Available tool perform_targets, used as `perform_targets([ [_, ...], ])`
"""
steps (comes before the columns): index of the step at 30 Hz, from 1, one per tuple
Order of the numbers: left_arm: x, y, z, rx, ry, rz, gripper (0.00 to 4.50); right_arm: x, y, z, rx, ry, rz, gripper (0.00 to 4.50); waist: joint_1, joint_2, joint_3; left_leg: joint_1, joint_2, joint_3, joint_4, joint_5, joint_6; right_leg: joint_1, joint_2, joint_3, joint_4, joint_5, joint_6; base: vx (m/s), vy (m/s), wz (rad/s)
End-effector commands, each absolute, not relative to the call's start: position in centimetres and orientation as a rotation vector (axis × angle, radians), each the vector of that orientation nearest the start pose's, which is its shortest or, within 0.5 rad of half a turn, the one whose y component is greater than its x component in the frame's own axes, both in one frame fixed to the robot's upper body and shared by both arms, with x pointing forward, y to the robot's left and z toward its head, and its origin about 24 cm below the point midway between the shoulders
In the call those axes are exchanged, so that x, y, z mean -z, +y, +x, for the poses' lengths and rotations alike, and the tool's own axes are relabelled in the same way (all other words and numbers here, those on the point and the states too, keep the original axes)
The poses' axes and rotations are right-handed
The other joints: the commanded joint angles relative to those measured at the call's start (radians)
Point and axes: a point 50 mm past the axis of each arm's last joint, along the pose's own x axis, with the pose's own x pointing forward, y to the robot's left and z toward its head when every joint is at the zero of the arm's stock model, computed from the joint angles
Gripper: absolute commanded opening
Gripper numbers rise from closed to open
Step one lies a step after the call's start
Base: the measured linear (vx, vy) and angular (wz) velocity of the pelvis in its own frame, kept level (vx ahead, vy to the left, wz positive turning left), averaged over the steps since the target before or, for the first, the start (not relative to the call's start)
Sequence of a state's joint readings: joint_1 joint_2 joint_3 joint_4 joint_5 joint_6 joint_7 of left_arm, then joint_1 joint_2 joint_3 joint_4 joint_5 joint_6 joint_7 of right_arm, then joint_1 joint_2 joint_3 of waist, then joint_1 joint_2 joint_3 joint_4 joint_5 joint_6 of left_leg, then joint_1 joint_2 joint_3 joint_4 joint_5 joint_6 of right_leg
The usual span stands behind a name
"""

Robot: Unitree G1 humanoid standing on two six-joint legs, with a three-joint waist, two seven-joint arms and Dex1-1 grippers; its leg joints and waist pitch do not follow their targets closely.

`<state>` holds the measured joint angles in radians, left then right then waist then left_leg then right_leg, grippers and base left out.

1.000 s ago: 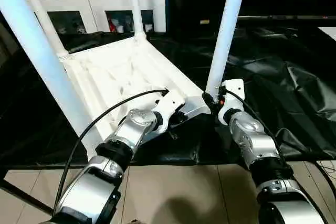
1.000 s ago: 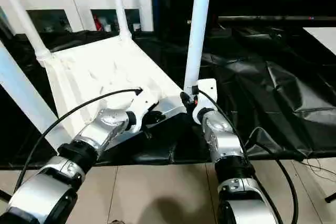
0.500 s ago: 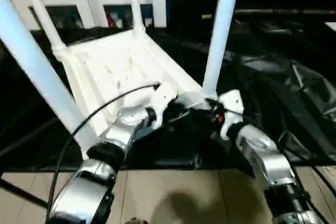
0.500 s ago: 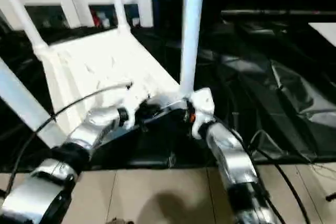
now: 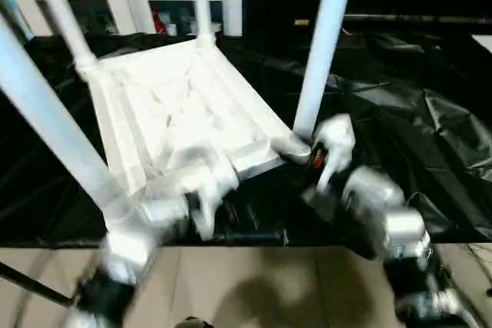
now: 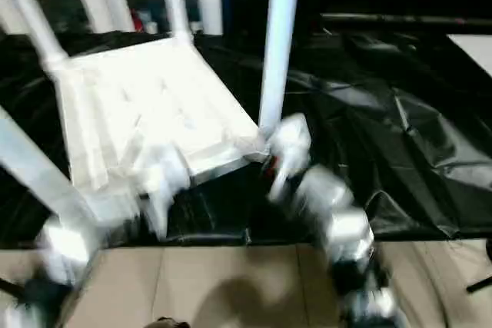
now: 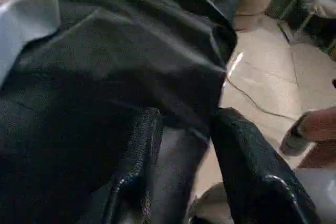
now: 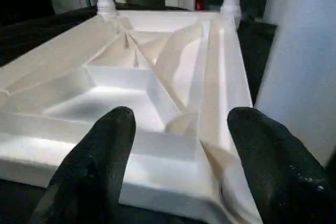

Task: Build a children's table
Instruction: Rotate leg to tighten, then rotate table base

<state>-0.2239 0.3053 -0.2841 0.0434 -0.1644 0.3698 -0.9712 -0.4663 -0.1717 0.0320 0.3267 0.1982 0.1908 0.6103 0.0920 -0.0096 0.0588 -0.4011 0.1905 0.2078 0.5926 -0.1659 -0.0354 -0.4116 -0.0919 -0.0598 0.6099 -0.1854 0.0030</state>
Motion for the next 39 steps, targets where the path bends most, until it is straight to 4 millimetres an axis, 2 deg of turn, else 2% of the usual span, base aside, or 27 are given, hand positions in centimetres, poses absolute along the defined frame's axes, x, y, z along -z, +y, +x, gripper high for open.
perform_targets([
  [1, -5.3, 10.2, 24.7, 1.208, 0.313, 0.111, 2.22, -8.1, -12.6, 33.4, -0.702, 0.088, 0.003, 3.16, -0.001, -0.008, -0.062, 0.036, 0.053, -0.028, -0.090, -0.314, -0.036, 0.033, -0.061, 0.044, -0.077, -0.301, -0.161, 0.000, 0.000, 0.00],
  [2, -5.2, 10.2, 24.2, 1.185, 0.310, 0.110, 2.24, -8.3, -12.8, 33.9, -0.682, 0.083, -0.008, 3.16, -0.001, -0.010, -0.058, 0.037, 0.051, -0.028, -0.091, -0.325, -0.037, 0.032, -0.061, 0.044, -0.080, -0.322, -0.160, 0.000, 0.000, 0.00],
  [3, -5.2, 10.2, 24.0, 1.169, 0.304, 0.108, 2.30, -8.5, -13.0, 34.3, -0.671, 0.080, -0.013, 3.16, -0.002, -0.015, -0.060, 0.037, 0.051, -0.027, -0.089, -0.326, -0.037, 0.032, -0.062, 0.044, -0.080, -0.326, -0.161, 0.000, 0.000, 0.00],
  [5, -5.4, 10.3, 23.7, 1.144, 0.296, 0.103, 2.64, -8.7, -13.2, 34.8, -0.652, 0.074, -0.016, 3.16, 0.000, -0.013, -0.057, 0.038, 0.049, -0.026, -0.088, -0.324, -0.040, 0.029, -0.058, 0.046, -0.084, -0.344, -0.150, 0.000, 0.000, 0.00],
  [6, -5.4, 10.6, 23.3, 1.120, 0.292, 0.097, 2.70, -9.0, -13.6, 35.3, -0.625, 0.069, -0.017, 3.16, 0.001, -0.017, -0.057, 0.040, 0.048, -0.025, -0.087, -0.321, -0.041, 0.028, -0.056, 0.046, -0.084, -0.341, -0.145, 0.000, 0.000, 0.00],
  [7, -5.4, 10.7, 23.2, 1.111, 0.290, 0.095, 2.74, -9.1, -13.7, 35.6, -0.613, 0.067, -0.018, 3.16, 0.001, -0.019, -0.059, 0.041, 0.050, -0.026, -0.087, -0.317, -0.044, 0.027, -0.057, 0.046, -0.079, -0.321, -0.155, 0.000, 0.000, 0.00],
  [8, -5.4, 11.0, 23.0, 1.089, 0.288, 0.092, 2.82, -9.3, -14.0, 36.0, -0.589, 0.063, -0.020, 3.16, 0.000, -0.020, -0.059, 0.034, 0.048, -0.027, -0.087, -0.308, -0.044, 0.033, -0.058, 0.044, -0.078, -0.316, -0.154, 0.000, 0.000, 0.00],
  [9, -5.4, 11.4, 22.9, 1.066, 0.283, 0.093, 2.93, -9.4, -14.3, 36.4, -0.562, 0.062, -0.025, 3.16, 0.000, -0.022, -0.059, 0.036, 0.048, -0.027, -0.087, -0.308, -0.044, 0.031, -0.057, 0.044, -0.078, -0.314, -0.155, 0.000, 0.000, 0.00],
  [12, -5.5, 13.1, 22.6, 0.956, 0.256, 0.094, 3.15, -9.7, -15.6, 37.8, -0.447, 0.063, -0.035, 3.16, 0.001, -0.021, -0.060, 0.039, 0.045, -0.023, -0.082, -0.301, -0.042, 0.029, -0.053, 0.044, -0.077, -0.291, -0.162, 0.000, 0.000, 0.00],
  [13, -5.5, 13.9, 22.5, 0.927, 0.250, 0.095, 3.27, -9.8, -16.2, 38.3, -0.393, 0.069, -0.023, 3.16, -0.001, -0.022, -0.062, 0.037, 0.043, -0.024, -0.080, -0.289, -0.040, 0.031, -0.054, 0.042, -0.071, -0.268, -0.174, 0.000, 0.000, 0.00],
  [15, -5.5, 15.2, 22.3, 0.879, 0.249, 0.091, 3.50, -10.0, -17.3, 39.0, -0.297, 0.083, -0.010, 3.16, 0.008, -0.019, -0.062, 0.043, 0.043, -0.020, -0.077, -0.283, -0.032, 0.028, -0.049, 0.042, -0.071, -0.246, -0.171, 0.000, 0.000, 0.00],
  [16, -5.5, 15.7, 22.1, 0.867, 0.252, 0.090, 3.58, -10.0, -17.7, 39.2, -0.265, 0.088, -0.005, 3.16, 0.007, -0.021, -0.062, 0.038, 0.042, -0.021, -0.078, -0.278, -0.029, 0.031, -0.049, 0.041, -0.066, -0.241, -0.177, 0.000, 0.000, 0.00],
  [17, -5.5, 15.9, 22.0, 0.864, 0.253, 0.090, 3.63, -10.1, -17.8, 39.3, -0.253, 0.091, -0.001, 3.16, 0.012, -0.018, -0.063, 0.042, 0.043, -0.019, -0.076, -0.276, -0.033, 0.028, -0.049, 0.041, -0.066, -0.233, -0.175, 0.000, 0.000, 0.00],
  [19, -5.4, 16.5, 21.4, 0.883, 0.276, 0.096, 3.84, -10.2, -18.1, 39.5, -0.230, 0.096, -0.018, 3.16, 0.017, -0.020, -0.066, 0.041, 0.043, -0.021, -0.076, -0.264, -0.034, 0.032, -0.050, 0.039, -0.061, -0.212, -0.174, 0.000, 0.000, 0.00],
  [22, -5.4, 17.3, 20.2, 0.935, 0.309, 0.094, 4.05, -10.5, -18.3, 40.0, -0.206, 0.103, -0.043, 3.16, 0.015, -0.025, -0.067, 0.034, 0.039, -0.018, -0.071, -0.236, -0.016, 0.035, -0.046, 0.038, -0.054, -0.174, -0.176, 0.000, 0.000, 0.00],
  [26, -5.7, 18.2, 20.3, 0.924, 0.288, 0.145, 4.45, -10.9, -18.0, 40.3, -0.207, 0.101, -0.067, 3.16, 0.009, -0.023, -0.065, 0.032, 0.041, -0.019, -0.072, -0.253, -0.011, 0.035, -0.046, 0.039, -0.054, -0.178, -0.189, 0.000, 0.000, 0.00],
  [29, -6.4, 18.8, 20.9, 0.894, 0.240, 0.131, 4.45, -11.3, -17.5, 40.4, -0.262, 0.086, -0.036, 3.16, 0.008, -0.030, -0.065, 0.033, 0.041, -0.017, -0.071, -0.255, -0.007, 0.035, -0.047, 0.040, -0.053, -0.187, -0.191, 0.000, 0.000, 0.00],
  [32, -6.8, 19.8, 21.2, 0.872, 0.220, 0.146, 4.45, -10.8, -16.8, 40.1, -0.369, 0.089, -0.052, 3.16, 0.008, -0.027, -0.064, 0.033, 0.043, -0.019, -0.072, -0.277, -0.011, 0.034, -0.046, 0.041, -0.055, -0.202, -0.188, 0.000, 0.000, 0.00],
  [33, -6.8, 20.1, 21.2, 0.871, 0.227, 0.149, 4.45, -10.6, -16.7, 40.0, -0.395, 0.095, -0.060, 3.16, 0.007, -0.031, -0.063, 0.033, 0.043, -0.019, -0.074, -0.281, -0.012, 0.034, -0.046, 0.040, -0.056, -0.207, -0.187, 0.000, 0.000, 0.00],
  [35, -6.8, 20.6, 20.9, 0.895, 0.264, 0.139, 4.45, -10.2, -16.6, 39.6, -0.454, 0.103, -0.073, 3.16, 0.008, -0.031, -0.063, 0.035, 0.044, -0.020, -0.075, -0.299, -0.021, 0.032, -0.046, 0.040, -0.055, -0.225, -0.189, 0.000, 0.000, 0.00],
  [39, -6.6, 21.4, 19.8, 0.956, 0.370, 0.101, 4.45, -9.2, -16.8, 38.6, -0.569, 0.109, -0.113, 3.16, 0.010, -0.026, -0.063, 0.040, 0.046, -0.022, -0.077, -0.329, -0.042, 0.030, -0.044, 0.039, -0.053, -0.238, -0.198, 0.000, 0.000, 0.00],
])
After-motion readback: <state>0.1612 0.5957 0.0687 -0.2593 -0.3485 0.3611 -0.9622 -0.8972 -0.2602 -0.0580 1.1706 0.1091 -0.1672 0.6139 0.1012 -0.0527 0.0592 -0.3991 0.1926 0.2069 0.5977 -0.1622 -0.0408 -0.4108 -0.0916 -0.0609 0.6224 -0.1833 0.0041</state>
